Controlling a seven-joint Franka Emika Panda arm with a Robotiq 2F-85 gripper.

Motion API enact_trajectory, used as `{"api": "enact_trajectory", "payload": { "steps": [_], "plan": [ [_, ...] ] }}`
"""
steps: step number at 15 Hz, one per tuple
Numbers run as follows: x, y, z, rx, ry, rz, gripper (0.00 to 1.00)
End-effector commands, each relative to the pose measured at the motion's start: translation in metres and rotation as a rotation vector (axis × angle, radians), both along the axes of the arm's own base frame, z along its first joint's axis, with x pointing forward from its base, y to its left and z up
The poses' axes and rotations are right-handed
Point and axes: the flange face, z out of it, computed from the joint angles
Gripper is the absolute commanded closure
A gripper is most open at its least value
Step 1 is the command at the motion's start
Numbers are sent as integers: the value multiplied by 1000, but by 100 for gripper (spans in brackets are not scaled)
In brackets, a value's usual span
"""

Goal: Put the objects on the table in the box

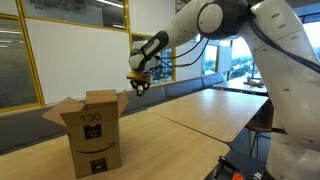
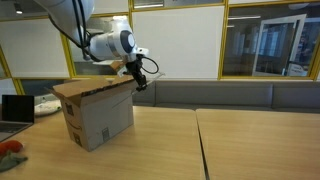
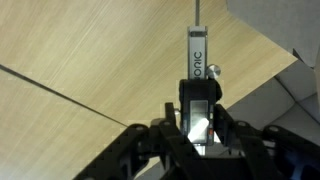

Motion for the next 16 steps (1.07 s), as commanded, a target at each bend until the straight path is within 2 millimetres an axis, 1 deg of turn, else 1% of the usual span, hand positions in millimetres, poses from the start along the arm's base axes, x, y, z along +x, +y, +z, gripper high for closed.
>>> {"api": "enact_trajectory", "payload": {
  "steps": [1, 5, 7, 9, 11, 13, 16],
  "plan": [
    [-52, 18, 56, -78, -83, -14, 83],
    [-84, 49, 105, -174, -164, -8, 83],
    [-96, 66, 124, -205, -192, 0, 83],
    [-104, 82, 138, -231, -210, 11, 83],
    [-107, 97, 152, -250, -225, 21, 83],
    [-110, 111, 161, -255, -234, 44, 83],
    [-105, 130, 167, -260, -238, 74, 83]
  ]
}}
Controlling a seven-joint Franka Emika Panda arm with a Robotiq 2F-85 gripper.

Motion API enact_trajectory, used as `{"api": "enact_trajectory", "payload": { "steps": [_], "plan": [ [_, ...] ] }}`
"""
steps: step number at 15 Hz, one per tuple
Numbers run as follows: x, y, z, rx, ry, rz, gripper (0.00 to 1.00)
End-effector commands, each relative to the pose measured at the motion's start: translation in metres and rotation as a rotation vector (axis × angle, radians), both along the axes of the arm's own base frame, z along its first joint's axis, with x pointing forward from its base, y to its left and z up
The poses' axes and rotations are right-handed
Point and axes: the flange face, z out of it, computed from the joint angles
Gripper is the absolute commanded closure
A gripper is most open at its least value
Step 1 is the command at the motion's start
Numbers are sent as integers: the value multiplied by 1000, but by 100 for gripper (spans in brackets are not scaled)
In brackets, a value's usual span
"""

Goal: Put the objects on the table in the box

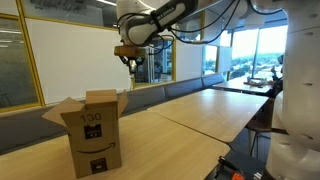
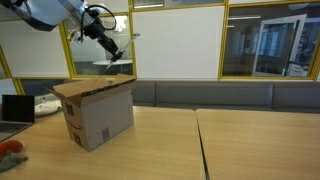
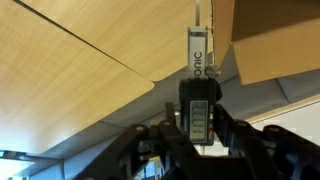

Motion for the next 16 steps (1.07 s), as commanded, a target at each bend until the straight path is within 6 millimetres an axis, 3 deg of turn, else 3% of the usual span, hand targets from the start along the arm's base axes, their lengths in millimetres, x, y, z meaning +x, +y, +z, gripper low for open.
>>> {"api": "enact_trajectory", "payload": {
  "steps": [1, 8, 16],
  "plan": [
    [7, 18, 20, -21, -27, 17, 83],
    [41, 60, 11, -10, -2, 94, 83],
    [87, 94, -43, 27, 90, 198, 83]
  ]
}}
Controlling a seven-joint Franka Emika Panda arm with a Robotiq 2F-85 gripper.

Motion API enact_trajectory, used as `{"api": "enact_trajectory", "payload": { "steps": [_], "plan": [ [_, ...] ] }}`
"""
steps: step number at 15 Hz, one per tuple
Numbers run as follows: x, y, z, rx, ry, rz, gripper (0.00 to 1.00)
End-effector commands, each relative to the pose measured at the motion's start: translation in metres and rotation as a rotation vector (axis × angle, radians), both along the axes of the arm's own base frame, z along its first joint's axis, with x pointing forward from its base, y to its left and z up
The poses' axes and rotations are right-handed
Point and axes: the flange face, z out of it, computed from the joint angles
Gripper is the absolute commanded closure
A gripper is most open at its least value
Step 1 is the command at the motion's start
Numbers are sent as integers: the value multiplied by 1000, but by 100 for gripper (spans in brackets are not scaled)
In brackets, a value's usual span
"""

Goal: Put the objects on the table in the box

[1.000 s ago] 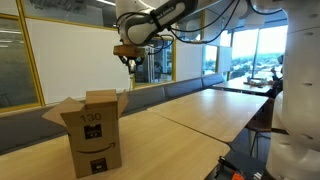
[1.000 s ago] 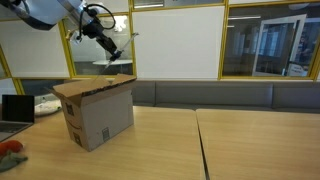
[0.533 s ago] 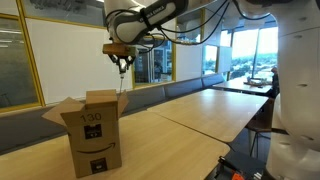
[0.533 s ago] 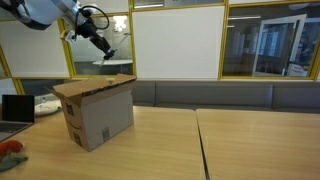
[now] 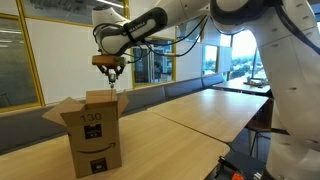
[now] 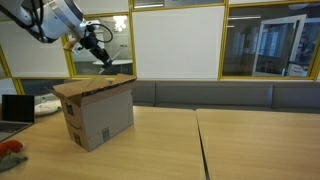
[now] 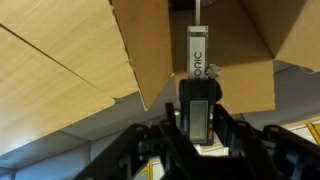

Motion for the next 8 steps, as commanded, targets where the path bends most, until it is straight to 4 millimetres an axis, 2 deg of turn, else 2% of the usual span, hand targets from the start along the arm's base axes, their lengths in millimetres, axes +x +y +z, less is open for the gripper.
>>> {"api": "enact_trajectory", "payload": {
  "steps": [1, 8],
  "plan": [
    [24, 14, -7, 24, 34, 51, 83],
    [50, 20, -67, 70, 152, 96, 83]
  ]
}}
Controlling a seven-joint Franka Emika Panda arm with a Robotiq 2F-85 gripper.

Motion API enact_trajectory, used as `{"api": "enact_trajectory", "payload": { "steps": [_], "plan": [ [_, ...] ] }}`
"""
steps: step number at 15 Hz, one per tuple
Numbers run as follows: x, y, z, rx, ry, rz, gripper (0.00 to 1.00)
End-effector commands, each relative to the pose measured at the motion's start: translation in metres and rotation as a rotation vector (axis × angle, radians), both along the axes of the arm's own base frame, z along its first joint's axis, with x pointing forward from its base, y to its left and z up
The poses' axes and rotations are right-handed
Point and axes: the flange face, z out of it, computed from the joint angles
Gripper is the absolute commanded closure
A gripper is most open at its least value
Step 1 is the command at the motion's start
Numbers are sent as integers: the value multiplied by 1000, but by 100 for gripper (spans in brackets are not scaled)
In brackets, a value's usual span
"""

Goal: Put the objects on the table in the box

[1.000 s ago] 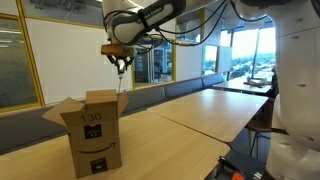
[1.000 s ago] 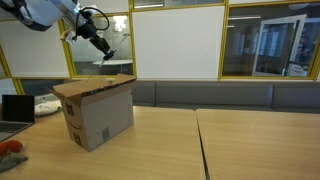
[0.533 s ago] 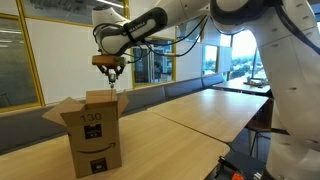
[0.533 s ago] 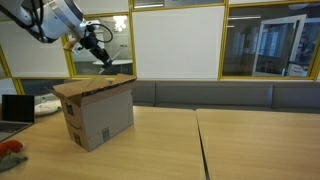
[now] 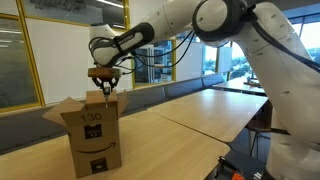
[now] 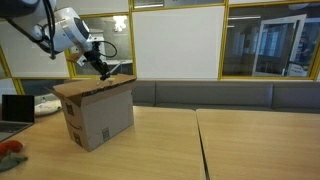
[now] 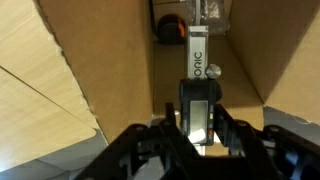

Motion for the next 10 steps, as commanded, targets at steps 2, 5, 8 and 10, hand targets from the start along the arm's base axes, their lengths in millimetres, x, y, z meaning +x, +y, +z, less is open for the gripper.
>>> {"api": "enact_trajectory", "payload": {
  "steps": [2, 5, 8, 10],
  "plan": [
    [23, 1, -20, 26, 53, 28, 83],
    [30, -3, -37, 41, 85, 31, 78],
    [35, -6, -47, 54, 108, 28, 27],
    [38, -8, -49, 57, 116, 27, 12]
  ]
}}
